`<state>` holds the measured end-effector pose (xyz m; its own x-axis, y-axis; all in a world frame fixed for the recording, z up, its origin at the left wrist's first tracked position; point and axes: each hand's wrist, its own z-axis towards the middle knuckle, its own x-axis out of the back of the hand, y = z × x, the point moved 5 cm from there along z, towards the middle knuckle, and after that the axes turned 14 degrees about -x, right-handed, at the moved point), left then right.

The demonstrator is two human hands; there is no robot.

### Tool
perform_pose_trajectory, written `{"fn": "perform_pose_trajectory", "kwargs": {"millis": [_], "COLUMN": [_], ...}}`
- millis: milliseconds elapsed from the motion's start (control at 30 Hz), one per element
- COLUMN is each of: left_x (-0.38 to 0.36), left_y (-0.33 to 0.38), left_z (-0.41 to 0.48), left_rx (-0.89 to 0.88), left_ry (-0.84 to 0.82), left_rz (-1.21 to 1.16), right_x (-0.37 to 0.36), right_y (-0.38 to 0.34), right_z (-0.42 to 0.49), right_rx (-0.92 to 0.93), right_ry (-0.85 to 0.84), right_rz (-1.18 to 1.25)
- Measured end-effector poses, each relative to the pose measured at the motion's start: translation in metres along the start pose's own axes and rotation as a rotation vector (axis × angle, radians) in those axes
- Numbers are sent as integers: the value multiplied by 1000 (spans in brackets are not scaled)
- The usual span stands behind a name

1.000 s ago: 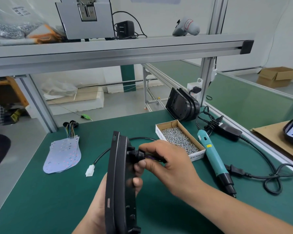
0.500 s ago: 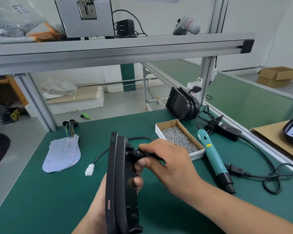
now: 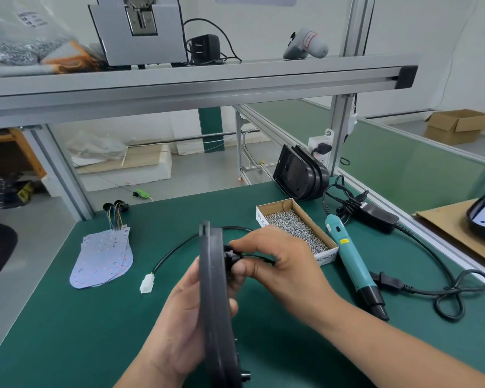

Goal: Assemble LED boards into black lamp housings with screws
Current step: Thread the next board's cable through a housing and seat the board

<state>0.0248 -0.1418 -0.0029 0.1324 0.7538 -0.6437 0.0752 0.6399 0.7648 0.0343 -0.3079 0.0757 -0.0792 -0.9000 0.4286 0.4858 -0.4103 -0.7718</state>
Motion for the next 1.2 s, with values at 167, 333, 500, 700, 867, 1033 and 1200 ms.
{"fn": "perform_pose_trajectory", "kwargs": {"millis": [167,333,500,700,867,1033,1200], "left_x": [3,2,4,4,3,2,4], "left_y": [2,7,12,14,15,12,12], "left_z": [4,2,1,2,2,3,4], "left_rx": [-90,-124,-207,-296,-256,-217,-230], "left_ry": [-2,0,91,121,134,169,183], "left_rz": [83,144,313,547,515,487,529], "right_x": [4,8,6,-6,-13,-14,-12], "right_y": [17,24,24,37,48,54,55], "right_z": [4,10,4,-1,-5,-8,-7], "right_rx": [-197,-409,-558,-660,-746,-784,-778], "right_ry": [-89,-269,-335,-347,-338,-316,-265], "right_rz": [9,137,334,388,510,545,538]}}
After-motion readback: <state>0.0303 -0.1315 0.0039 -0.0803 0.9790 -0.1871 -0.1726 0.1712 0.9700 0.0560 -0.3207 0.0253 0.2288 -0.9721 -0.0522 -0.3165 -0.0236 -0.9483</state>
